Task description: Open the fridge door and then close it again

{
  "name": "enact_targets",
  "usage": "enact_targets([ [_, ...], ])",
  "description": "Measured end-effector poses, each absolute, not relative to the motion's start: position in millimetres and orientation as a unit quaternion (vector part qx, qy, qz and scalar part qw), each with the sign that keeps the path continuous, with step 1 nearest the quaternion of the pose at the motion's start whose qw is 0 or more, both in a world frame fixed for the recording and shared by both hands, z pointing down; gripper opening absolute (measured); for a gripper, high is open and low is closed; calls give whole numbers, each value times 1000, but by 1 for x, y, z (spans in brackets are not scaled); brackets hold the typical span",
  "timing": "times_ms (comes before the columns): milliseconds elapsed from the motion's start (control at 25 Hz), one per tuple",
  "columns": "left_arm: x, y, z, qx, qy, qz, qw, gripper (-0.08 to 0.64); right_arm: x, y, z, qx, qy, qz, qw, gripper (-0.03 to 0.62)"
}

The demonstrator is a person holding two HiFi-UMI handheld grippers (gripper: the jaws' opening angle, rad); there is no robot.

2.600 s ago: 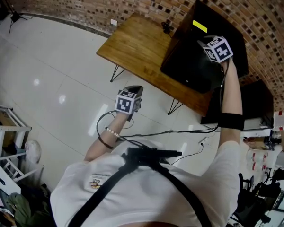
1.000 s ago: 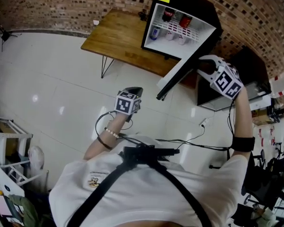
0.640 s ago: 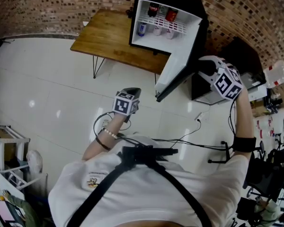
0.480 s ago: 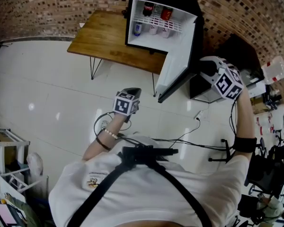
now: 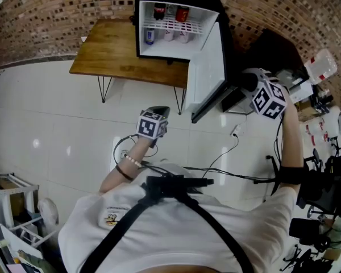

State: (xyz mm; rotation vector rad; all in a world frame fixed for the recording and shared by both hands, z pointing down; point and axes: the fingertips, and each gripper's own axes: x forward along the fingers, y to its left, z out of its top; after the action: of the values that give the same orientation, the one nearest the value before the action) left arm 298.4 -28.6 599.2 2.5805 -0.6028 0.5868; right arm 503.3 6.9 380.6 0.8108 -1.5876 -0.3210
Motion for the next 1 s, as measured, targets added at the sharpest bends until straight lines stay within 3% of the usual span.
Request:
enact_targets([
  [240, 302, -31, 591, 936, -190, 216, 201, 2, 500, 28, 375, 437, -680, -103, 579, 161],
  [560, 291, -58, 561, 946, -183, 202, 177, 2, 455, 59, 374, 598, -631, -36, 493, 21],
  [1000, 262, -83, 525, 956, -191, 174, 142, 2, 358, 32, 431, 710, -659, 97, 228, 20],
])
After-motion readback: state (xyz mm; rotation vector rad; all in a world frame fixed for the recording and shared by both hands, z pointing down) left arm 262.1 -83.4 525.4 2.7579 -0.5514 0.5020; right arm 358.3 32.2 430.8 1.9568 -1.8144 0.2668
